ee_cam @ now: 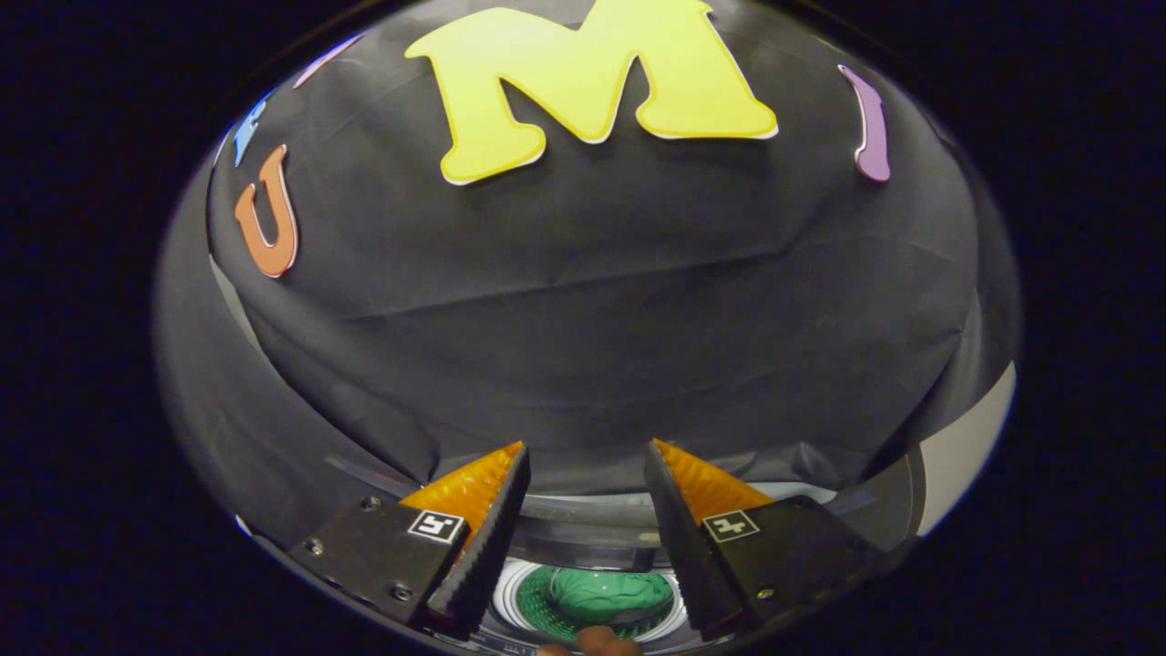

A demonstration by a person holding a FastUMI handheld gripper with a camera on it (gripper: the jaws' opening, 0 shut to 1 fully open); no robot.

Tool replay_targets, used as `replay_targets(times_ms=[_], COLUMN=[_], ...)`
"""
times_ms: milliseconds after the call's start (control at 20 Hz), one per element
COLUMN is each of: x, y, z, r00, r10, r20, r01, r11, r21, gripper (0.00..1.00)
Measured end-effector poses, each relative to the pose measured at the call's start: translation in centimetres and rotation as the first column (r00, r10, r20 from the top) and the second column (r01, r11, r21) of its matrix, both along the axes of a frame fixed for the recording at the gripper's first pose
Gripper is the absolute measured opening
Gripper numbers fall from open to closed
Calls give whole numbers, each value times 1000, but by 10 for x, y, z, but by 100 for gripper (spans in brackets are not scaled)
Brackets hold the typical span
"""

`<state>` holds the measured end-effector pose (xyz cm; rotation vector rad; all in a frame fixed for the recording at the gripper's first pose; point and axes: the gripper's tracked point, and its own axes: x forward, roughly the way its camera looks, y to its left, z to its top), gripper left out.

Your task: Put the clothes into the washing machine and then close the washing machine lid.

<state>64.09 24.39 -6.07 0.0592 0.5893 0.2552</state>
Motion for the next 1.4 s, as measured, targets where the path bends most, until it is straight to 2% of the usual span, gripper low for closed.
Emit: replay_targets(times_ms=[450, 650, 1400], x=[0, -3, -14], y=[2, 4, 3], z=[-3, 0, 0], r00=[999, 992, 983], r10=[9, 25, 36], r20=[42, 126, 181], r01=[-7, -21, -30], r11=[999, 999, 999], r21=[-39, -33, -38], gripper=[82, 82, 82])
